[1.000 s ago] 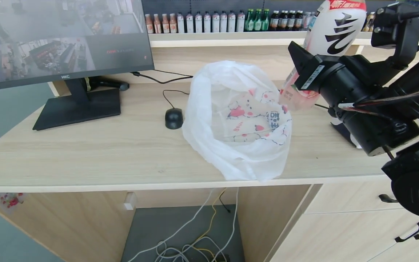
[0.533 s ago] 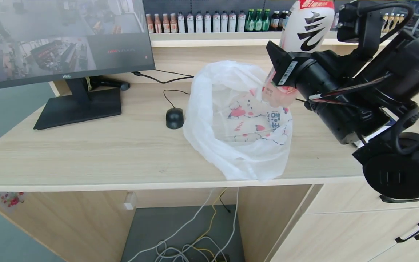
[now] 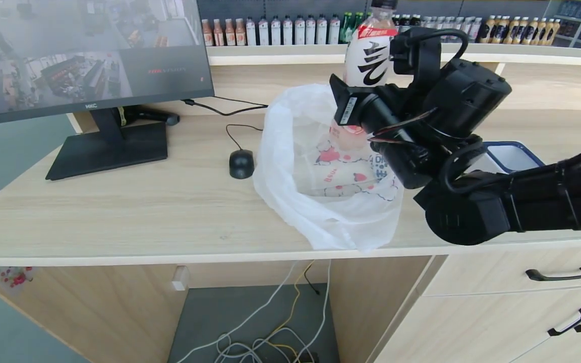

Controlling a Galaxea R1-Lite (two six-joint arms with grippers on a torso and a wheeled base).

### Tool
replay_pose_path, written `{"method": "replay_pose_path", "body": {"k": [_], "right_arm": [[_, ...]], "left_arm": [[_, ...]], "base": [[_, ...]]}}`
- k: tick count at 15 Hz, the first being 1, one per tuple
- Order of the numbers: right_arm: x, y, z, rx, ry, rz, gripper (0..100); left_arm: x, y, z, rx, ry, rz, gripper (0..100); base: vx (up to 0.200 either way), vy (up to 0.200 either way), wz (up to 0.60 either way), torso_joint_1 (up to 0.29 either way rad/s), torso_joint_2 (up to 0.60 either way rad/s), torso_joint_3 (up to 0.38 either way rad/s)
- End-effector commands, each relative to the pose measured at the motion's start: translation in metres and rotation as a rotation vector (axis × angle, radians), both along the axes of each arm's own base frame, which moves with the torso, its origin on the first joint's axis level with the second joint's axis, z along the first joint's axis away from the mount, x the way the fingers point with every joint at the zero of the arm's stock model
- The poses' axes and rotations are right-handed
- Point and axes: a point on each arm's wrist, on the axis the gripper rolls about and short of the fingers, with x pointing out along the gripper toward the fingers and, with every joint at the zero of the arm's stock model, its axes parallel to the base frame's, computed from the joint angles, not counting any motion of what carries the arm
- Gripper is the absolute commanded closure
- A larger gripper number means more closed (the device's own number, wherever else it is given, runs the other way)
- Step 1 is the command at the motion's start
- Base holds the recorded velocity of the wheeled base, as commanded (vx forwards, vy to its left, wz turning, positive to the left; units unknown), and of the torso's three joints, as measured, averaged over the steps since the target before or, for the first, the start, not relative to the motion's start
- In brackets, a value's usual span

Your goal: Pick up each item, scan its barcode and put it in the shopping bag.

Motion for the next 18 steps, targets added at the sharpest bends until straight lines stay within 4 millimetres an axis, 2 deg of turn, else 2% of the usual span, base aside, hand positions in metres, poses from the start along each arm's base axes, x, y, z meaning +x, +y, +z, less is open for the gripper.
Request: {"method": "replay_pose_path", "body": {"k": [1, 4, 10, 15, 18], "right_arm": [[0.019, 0.013, -0.023, -0.026, 0.034, 0.001, 100], [0.028, 0.019, -0.032, -0.032, 0.043, 0.000, 100], [0.032, 0.024, -0.044, -0.049, 0.065, -0.001, 100], [0.034, 0.030, -0.048, -0.057, 0.070, 0.010, 100], [0.037, 0.040, -0.040, -0.054, 0.055, 0.025, 100]], "left_arm": [[0.000, 0.000, 0.000, 0.000, 0.000, 0.000, 0], [0.000, 0.000, 0.000, 0.000, 0.000, 0.000, 0], [0.000, 0.000, 0.000, 0.000, 0.001, 0.000, 0], [0.000, 0.000, 0.000, -0.002, 0.000, 0.000, 0], [0.000, 0.000, 0.000, -0.002, 0.000, 0.000, 0]], "base": [[0.000, 0.000, 0.00, 0.000, 0.00, 0.000], [0.000, 0.000, 0.00, 0.000, 0.00, 0.000], [0.000, 0.000, 0.00, 0.000, 0.00, 0.000], [0.000, 0.000, 0.00, 0.000, 0.00, 0.000], [0.000, 0.000, 0.00, 0.000, 0.00, 0.000]]}}
